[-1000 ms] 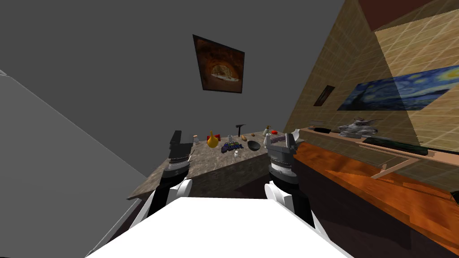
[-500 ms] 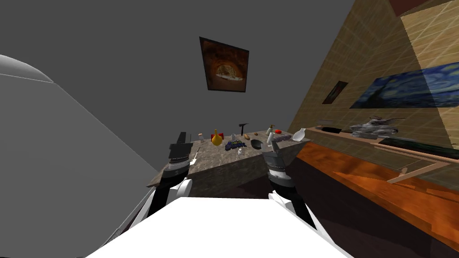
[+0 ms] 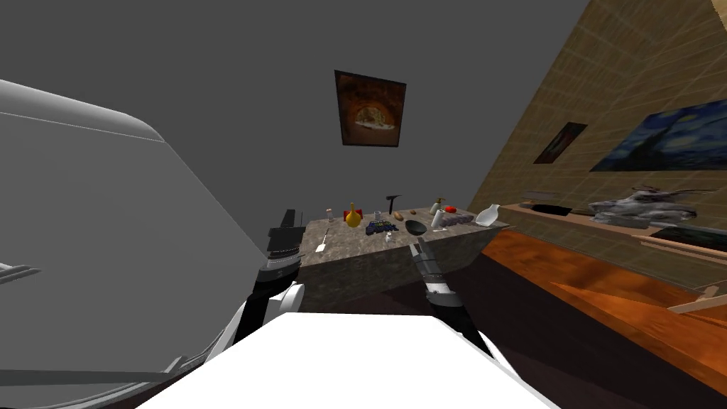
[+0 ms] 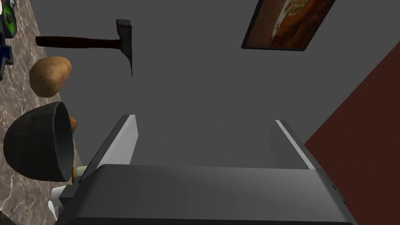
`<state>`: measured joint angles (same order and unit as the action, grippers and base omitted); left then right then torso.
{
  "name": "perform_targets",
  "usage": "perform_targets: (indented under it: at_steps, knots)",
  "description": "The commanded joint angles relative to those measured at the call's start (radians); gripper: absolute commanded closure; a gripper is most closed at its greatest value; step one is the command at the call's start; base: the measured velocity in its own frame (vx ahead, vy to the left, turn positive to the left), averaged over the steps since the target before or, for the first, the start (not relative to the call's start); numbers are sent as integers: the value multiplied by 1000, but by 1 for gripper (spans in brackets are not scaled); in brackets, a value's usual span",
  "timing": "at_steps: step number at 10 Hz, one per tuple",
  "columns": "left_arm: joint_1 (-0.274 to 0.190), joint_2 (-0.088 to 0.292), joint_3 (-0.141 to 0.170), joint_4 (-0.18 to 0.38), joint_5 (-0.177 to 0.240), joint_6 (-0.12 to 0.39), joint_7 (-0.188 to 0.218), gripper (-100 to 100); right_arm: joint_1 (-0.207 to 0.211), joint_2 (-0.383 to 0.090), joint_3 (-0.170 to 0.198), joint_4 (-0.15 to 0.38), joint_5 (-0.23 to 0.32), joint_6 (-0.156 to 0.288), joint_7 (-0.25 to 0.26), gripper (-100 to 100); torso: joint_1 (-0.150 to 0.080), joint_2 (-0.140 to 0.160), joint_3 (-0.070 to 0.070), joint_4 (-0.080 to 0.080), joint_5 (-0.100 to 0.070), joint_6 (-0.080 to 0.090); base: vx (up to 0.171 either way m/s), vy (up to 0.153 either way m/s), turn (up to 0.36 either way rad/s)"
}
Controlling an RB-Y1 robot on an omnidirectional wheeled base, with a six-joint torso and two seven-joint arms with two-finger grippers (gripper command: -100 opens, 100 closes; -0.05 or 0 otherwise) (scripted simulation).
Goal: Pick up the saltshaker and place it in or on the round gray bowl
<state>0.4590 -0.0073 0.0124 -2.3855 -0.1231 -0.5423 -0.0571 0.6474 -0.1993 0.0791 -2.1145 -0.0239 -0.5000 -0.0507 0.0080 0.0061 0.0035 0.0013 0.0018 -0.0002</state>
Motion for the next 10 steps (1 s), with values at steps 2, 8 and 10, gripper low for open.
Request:
perform_targets:
  at_steps: [2, 8, 10]
  knots:
    - [0, 0, 0, 0, 0, 0, 0, 0, 43, -32, 1, 70, 26, 28, -18, -100, -2, -1, 0, 0, 0, 0, -64, 89, 101]
    - [0, 0, 0, 0, 0, 0, 0, 0, 120, -97, -9, 206, 75, 96, -55, -100, -2, 0, 0, 0, 0, 0, -60, 95, 137]
    - [0, 0, 0, 0, 0, 0, 0, 0, 144, -119, -14, 257, 92, 119, -68, -100, -7, -3, -1, 0, -1, 1, -24, 48, 103]
